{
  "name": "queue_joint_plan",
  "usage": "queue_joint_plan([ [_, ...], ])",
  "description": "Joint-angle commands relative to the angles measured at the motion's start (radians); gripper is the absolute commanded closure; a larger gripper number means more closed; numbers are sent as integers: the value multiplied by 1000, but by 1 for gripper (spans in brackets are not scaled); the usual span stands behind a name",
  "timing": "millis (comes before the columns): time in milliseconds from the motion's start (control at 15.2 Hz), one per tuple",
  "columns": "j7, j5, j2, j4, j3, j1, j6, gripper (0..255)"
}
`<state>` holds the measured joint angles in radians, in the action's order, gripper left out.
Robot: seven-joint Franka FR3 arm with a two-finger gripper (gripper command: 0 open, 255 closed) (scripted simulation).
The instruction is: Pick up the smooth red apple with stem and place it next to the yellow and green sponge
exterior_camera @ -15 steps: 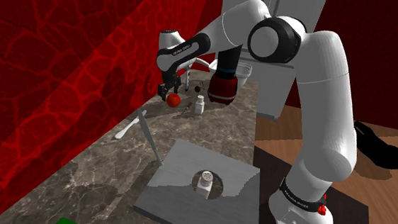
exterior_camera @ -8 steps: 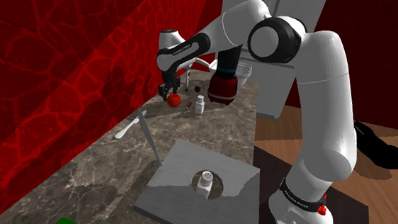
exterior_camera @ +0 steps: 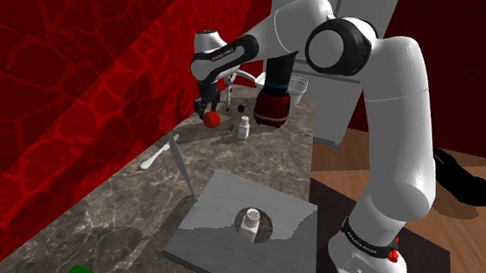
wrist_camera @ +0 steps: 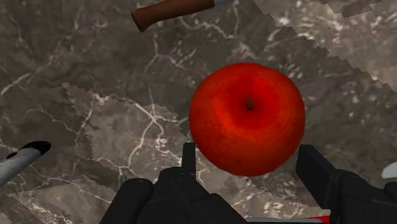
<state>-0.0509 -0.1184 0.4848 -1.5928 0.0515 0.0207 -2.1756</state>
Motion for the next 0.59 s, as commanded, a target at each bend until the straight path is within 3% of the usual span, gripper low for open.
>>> queue_joint_plan([
  [0,-2,1,-11,13,0,1,24,255],
  [528,-13,5,-43,72,-1,1,115,255],
])
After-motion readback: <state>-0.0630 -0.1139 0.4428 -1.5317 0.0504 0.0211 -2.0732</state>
